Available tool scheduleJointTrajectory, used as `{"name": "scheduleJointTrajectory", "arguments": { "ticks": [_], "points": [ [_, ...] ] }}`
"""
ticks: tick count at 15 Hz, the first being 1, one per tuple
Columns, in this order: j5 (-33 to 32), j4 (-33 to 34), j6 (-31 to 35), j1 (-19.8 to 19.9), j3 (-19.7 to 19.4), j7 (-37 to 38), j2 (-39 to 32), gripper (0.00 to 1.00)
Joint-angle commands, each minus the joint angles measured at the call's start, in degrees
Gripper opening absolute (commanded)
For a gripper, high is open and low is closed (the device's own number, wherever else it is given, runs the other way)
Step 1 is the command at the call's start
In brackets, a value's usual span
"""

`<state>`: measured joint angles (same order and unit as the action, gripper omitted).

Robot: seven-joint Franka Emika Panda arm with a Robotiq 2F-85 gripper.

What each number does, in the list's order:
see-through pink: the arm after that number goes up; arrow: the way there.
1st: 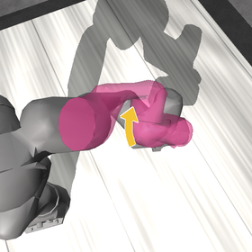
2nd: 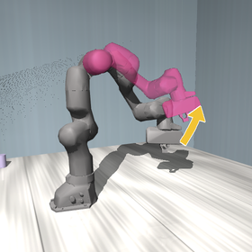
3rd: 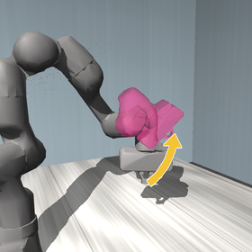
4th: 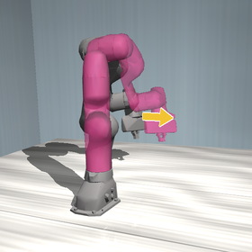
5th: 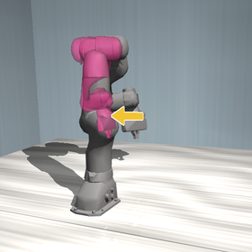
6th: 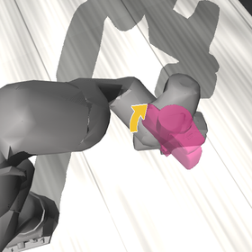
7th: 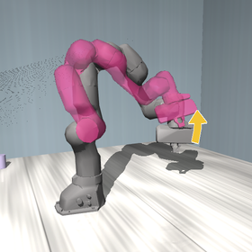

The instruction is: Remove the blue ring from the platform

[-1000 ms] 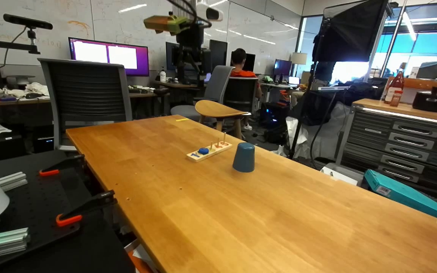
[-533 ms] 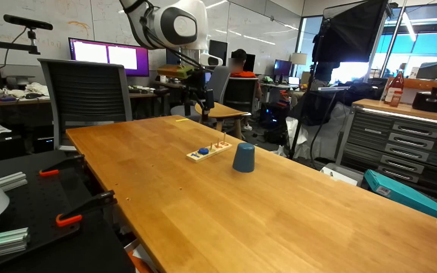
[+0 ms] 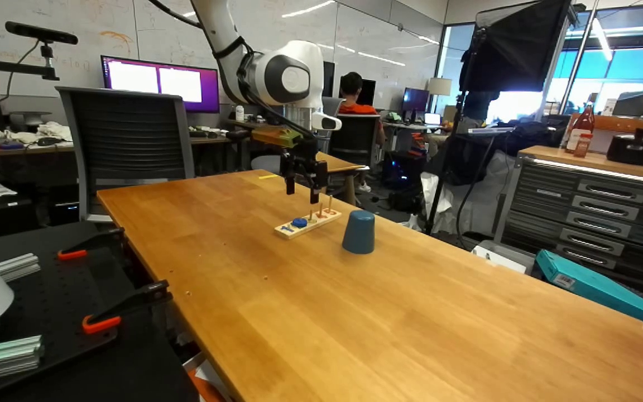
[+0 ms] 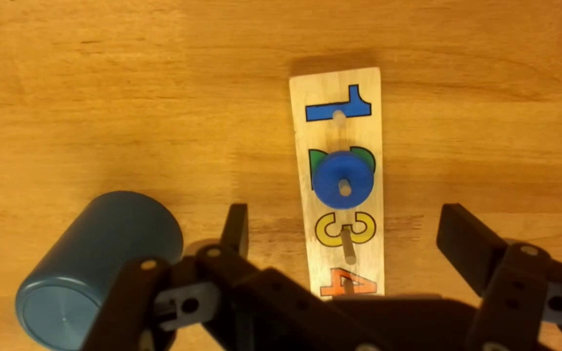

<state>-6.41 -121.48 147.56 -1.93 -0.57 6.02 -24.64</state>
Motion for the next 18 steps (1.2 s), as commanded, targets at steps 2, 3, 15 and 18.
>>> {"name": "scheduleJointTrajectory", "arguments": {
  "ticks": [2, 3, 15, 18],
  "points": [
    [0.86, 5.18, -0.30, -0.52, -0.88, 0.64, -5.62, 1.00],
    [0.92, 5.39, -0.25, -0.50, -0.92, 0.60, -6.29, 1.00],
    [0.45, 4.81, 2.66, -0.99, -1.12, 0.38, -9.82, 0.43],
    [0.40, 4.94, 3.92, -0.84, -1.14, -0.11, -10.59, 0.19]
  ]
}}
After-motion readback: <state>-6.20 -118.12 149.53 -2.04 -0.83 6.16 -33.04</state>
